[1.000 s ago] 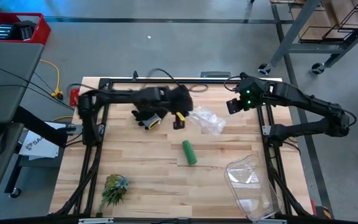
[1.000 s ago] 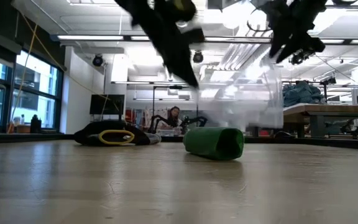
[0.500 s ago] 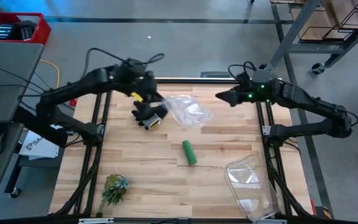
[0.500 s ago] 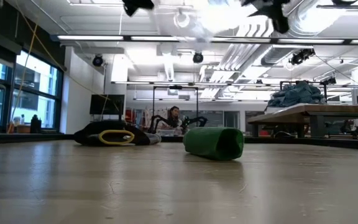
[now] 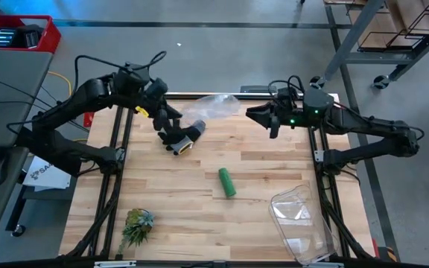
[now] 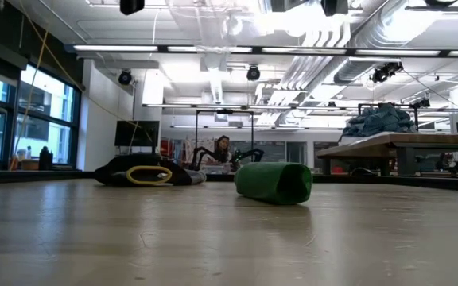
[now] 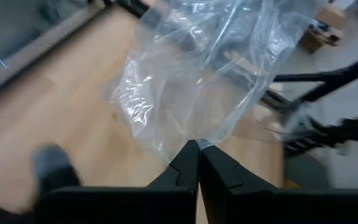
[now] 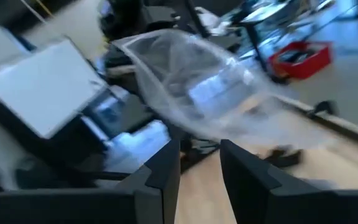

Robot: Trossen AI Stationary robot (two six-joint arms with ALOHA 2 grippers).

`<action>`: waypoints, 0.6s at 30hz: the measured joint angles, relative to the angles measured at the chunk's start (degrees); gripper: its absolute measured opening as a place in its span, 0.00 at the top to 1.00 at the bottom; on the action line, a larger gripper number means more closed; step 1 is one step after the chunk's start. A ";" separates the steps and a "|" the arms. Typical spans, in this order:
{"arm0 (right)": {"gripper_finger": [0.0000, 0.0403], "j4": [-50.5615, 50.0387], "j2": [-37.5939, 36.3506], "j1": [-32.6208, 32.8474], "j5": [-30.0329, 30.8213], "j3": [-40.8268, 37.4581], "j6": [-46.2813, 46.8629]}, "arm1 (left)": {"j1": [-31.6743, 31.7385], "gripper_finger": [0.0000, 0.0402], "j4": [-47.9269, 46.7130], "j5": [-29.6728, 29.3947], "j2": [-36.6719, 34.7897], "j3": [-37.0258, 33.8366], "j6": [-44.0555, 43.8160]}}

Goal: Roll bandage
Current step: Put the green bandage in the transparent zip bag

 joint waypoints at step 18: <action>0.73 -7.31 1.35 0.84 -1.03 0.02 -14.94 | -3.98 1.00 -0.72 6.79 0.49 -0.02 -7.11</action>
